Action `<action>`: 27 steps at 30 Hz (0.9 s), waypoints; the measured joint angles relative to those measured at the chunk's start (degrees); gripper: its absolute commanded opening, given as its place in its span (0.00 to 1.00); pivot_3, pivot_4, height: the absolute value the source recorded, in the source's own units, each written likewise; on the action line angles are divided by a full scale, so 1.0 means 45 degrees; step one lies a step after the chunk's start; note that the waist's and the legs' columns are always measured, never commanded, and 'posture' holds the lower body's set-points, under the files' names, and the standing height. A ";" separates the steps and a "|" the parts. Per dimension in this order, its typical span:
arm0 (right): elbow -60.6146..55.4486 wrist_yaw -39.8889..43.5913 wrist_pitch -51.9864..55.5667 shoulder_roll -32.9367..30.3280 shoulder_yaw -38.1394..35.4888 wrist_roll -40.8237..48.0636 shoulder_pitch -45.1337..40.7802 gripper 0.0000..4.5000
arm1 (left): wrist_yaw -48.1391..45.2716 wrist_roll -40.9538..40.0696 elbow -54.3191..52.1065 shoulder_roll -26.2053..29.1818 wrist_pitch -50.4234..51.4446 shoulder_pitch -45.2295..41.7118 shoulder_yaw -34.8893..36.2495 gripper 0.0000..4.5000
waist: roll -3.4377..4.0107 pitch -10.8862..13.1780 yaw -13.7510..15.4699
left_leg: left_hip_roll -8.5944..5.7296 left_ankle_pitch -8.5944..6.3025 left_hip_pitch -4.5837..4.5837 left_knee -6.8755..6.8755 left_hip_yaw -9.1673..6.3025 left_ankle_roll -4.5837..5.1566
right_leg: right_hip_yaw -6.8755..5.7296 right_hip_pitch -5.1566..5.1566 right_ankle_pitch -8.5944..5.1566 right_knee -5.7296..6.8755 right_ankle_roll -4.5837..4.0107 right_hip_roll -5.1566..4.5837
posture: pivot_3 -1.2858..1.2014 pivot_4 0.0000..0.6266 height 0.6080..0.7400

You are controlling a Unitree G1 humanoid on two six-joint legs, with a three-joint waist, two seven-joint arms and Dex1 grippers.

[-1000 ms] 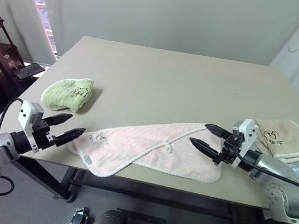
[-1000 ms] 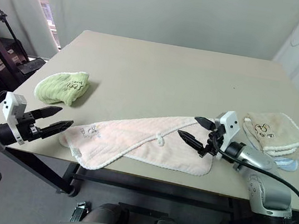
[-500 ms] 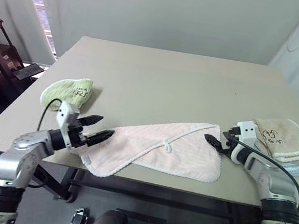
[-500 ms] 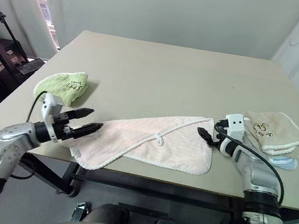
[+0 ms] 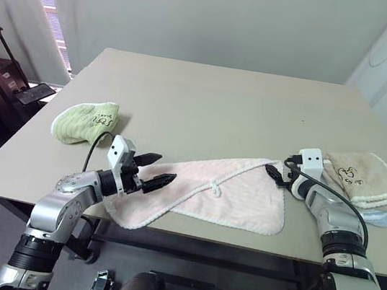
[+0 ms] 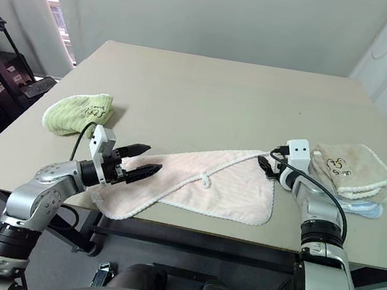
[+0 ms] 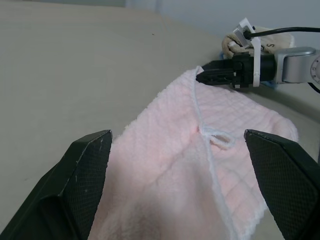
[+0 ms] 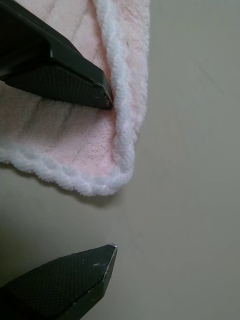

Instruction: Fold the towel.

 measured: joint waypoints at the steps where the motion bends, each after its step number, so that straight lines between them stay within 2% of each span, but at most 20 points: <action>1: 0.0161 0.0056 -0.0054 0.0023 0.0053 -0.0082 -0.0106 0.86 | 0.0028 0.0018 -0.0007 0.0000 0.0000 -0.0014 0.0000 1.00 | -0.0001 -0.0001 -0.0019 | 0.0000 0.0000 0.0005 0.0000 0.0000 0.0000 | 0.0000 0.0004 0.0000 0.0001 -0.0001 0.0001 | 0.52 0.00 1.00; 12: 0.0328 0.0540 -0.0426 0.0324 0.0600 -0.0513 -0.0332 0.01 | 0.0409 0.0018 -0.0623 0.0442 0.0067 0.0378 0.0527 1.00 | -0.0004 -0.0002 -0.0231 | 0.0001 -0.0002 0.0104 -0.0006 -0.0009 -0.0002 | 0.0001 0.0106 -0.0003 -0.0002 -0.0004 0.0000 | 0.52 0.00 1.00; 19: -0.0800 0.0749 0.0362 0.0199 0.0543 -0.0464 -0.0130 0.01 | 0.0176 -0.0407 -0.0573 0.1061 0.0562 -0.0048 0.1019 1.00 | 0.0007 0.0006 -0.0206 | -0.0002 -0.0002 0.0103 -0.0013 -0.0015 -0.0002 | 0.0000 0.0103 -0.0004 -0.0008 -0.0005 -0.0002 | 0.52 0.00 1.00; 24: -0.1236 0.0627 0.0544 -0.0258 0.0276 -0.0458 -0.0169 0.01 | -0.0720 -0.0398 0.1063 0.1164 0.0555 -0.1829 0.0911 1.00 | 0.0010 0.0009 -0.0220 | -0.0005 -0.0002 0.0101 -0.0023 -0.0015 -0.0003 | -0.0002 0.0097 -0.0004 -0.0012 -0.0005 -0.0002 | 0.52 0.00 1.00; 27: -0.2563 0.0512 0.0969 -0.0271 0.0033 -0.0223 0.0264 0.01 | -0.1173 -0.0213 0.1921 0.1323 0.0482 -0.2428 0.0830 1.00 | 0.0010 0.0010 -0.0267 | -0.0005 -0.0001 0.0101 -0.0058 -0.0013 -0.0003 | 0.0009 0.0071 -0.0004 -0.0011 -0.0004 -0.0003 | 0.52 0.00 1.00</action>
